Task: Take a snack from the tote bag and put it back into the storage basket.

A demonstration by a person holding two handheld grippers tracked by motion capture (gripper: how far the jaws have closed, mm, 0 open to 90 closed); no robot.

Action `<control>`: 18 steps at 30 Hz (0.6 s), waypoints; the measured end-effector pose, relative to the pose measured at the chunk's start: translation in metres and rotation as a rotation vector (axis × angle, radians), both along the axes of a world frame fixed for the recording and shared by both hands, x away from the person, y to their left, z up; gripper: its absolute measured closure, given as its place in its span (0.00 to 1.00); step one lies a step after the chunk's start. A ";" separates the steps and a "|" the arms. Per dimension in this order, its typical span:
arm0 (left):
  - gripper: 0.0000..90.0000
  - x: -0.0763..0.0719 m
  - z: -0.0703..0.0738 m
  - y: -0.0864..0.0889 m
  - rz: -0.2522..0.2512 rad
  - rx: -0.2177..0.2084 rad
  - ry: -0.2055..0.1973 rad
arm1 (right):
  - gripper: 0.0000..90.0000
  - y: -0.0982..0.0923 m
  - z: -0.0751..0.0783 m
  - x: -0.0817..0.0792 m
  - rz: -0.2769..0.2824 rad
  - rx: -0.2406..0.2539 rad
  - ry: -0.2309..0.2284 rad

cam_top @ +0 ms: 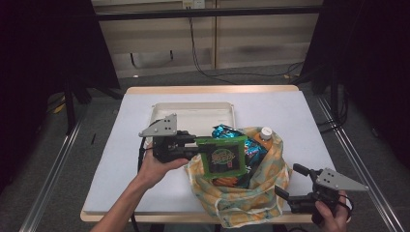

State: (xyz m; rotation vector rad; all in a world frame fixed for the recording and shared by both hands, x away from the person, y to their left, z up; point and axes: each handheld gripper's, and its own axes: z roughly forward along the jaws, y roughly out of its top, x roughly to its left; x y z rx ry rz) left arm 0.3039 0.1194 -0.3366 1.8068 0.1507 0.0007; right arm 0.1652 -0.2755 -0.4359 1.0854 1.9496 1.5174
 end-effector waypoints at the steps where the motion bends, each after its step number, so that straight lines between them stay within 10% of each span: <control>1: 0.83 0.001 0.002 0.002 0.010 0.015 -0.005 | 0.01 0.000 0.000 0.000 0.004 0.001 0.000; 18: 0.83 0.020 0.013 0.049 0.112 -0.033 0.019 | 0.01 0.001 -0.001 0.001 0.028 0.002 0.005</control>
